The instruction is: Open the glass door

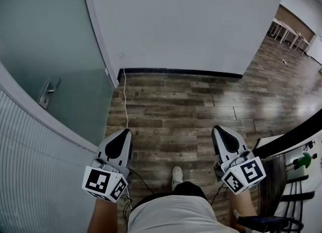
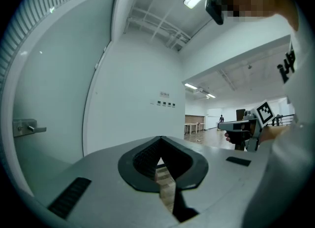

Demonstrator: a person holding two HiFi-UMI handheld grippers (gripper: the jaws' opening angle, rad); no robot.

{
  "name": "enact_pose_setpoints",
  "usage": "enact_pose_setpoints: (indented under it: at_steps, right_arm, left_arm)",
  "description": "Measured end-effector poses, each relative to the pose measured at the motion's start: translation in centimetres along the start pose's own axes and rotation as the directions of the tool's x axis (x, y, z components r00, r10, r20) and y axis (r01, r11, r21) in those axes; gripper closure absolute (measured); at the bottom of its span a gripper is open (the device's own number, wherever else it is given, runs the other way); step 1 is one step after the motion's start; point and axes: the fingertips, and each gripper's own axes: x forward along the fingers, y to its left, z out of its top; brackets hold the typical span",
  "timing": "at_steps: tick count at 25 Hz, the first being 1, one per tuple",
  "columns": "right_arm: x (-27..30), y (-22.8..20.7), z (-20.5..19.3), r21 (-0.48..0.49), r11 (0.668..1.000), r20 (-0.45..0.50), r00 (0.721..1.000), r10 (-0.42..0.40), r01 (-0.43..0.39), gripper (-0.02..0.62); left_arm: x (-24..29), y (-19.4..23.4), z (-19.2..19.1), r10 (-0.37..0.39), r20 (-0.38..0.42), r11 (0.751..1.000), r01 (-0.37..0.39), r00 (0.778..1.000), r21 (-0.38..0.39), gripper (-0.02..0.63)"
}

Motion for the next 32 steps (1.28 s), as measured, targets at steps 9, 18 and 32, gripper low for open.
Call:
enact_pose_setpoints:
  at_steps: [9, 18, 32]
  right_arm:
    - [7.8, -9.7, -0.2, 0.012, 0.994, -0.008, 0.994, 0.108, -0.107, 0.594]
    - [16.0, -13.3, -1.4, 0.046, 0.965, -0.015, 0.966, 0.260, -0.259, 0.594]
    - [28.1, -12.1, -1.9, 0.015, 0.916, -0.037, 0.915, 0.401, -0.401, 0.594]
  left_arm:
    - [10.2, 1.0, 0.8, 0.119, 0.009, 0.993, -0.119, 0.993, 0.005, 0.606]
    - [13.9, 4.6, 0.6, 0.286, -0.016, 0.958, -0.286, 0.958, 0.009, 0.606]
    - [17.9, 13.4, 0.8, 0.399, 0.020, 0.917, -0.398, 0.917, -0.034, 0.606]
